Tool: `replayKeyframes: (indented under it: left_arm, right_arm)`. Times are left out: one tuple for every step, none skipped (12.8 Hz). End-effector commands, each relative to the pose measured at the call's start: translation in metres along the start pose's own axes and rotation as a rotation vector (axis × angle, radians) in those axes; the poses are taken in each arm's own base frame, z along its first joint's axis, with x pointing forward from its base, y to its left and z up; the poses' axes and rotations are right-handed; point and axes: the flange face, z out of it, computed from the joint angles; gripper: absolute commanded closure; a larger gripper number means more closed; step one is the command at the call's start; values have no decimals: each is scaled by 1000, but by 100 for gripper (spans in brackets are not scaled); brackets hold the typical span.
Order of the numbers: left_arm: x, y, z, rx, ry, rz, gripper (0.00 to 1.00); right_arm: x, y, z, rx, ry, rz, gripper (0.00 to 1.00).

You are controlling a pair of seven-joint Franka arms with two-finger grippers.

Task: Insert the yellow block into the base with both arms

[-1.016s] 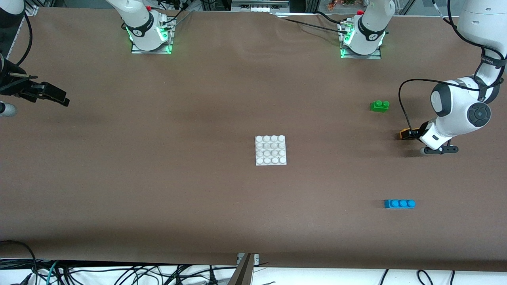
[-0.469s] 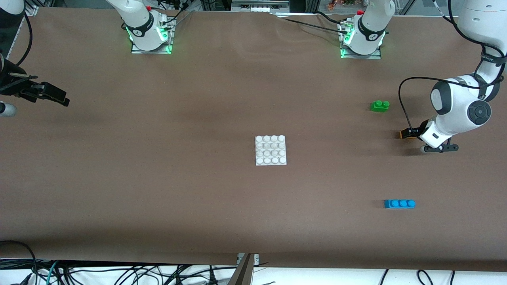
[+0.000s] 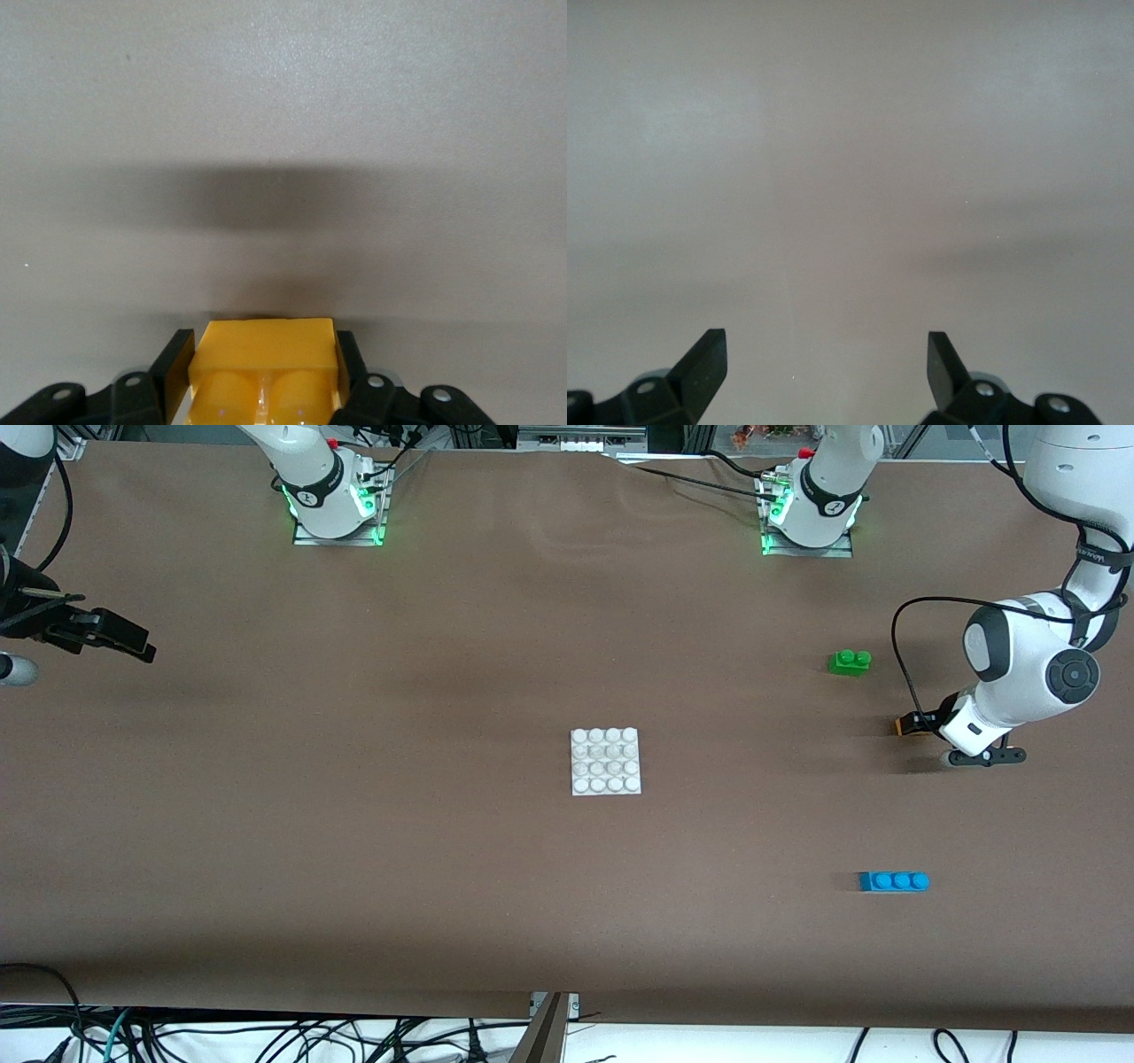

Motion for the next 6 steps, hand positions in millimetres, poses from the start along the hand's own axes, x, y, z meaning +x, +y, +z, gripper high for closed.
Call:
replayKeyframes:
  left_arm:
    - [-6,0,-6,-14,6,-6,68]
    - [-6,0,-7,-14,6,-5,73]
    - [-5,0,-10,-12,13,-2,80]
    - [-3,-1,-18,-6,27,5,85]
    - [-2,-1,-24,-3,38,8,92]
    - [-2,0,-27,-1,44,14,99]
  right_arm:
    - [-1,0,-1,-1,-5,5,0]
    - [-1,0,-1,-1,-7,5,0]
    - [-1,0,-1,-1,-7,5,0]
    - [-1,0,-1,-1,-7,5,0]
    - [-1,0,-1,-1,-7,5,0]
    - [-2,0,-2,-1,-5,5,0]
